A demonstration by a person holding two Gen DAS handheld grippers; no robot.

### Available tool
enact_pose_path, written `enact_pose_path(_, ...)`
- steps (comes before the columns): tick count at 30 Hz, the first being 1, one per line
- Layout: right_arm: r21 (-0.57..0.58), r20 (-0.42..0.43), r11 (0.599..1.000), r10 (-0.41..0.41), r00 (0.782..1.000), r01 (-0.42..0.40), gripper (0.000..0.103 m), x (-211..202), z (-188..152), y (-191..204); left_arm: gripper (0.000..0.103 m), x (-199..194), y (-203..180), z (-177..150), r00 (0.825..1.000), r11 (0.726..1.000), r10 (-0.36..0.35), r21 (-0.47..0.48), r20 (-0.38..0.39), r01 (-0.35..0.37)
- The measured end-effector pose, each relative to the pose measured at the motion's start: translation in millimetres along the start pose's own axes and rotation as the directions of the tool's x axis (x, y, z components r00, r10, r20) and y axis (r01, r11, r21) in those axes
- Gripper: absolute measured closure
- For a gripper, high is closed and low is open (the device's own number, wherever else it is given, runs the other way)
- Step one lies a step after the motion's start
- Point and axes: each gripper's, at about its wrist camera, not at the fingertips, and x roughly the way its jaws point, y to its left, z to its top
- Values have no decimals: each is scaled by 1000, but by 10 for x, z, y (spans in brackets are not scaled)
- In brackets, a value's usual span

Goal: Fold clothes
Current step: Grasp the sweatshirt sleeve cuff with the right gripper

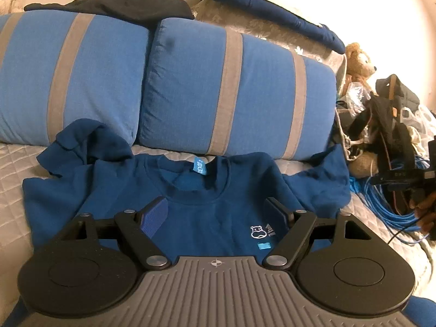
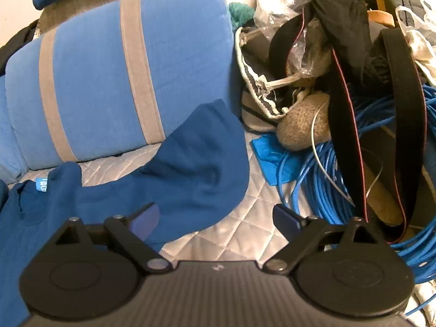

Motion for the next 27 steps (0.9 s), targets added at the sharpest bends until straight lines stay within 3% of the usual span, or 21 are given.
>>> enact_pose_path(11, 27, -53, 1000, -3, 999, 5, 17, 293, -12, 46, 25, 45, 20, -5, 1000, 999, 1, -50, -18, -2)
enact_pose_path(27, 236, -101, 972, 19, 995, 6, 24, 903, -75, -80, 25, 79, -17, -13, 999, 999, -18, -41, -32, 16)
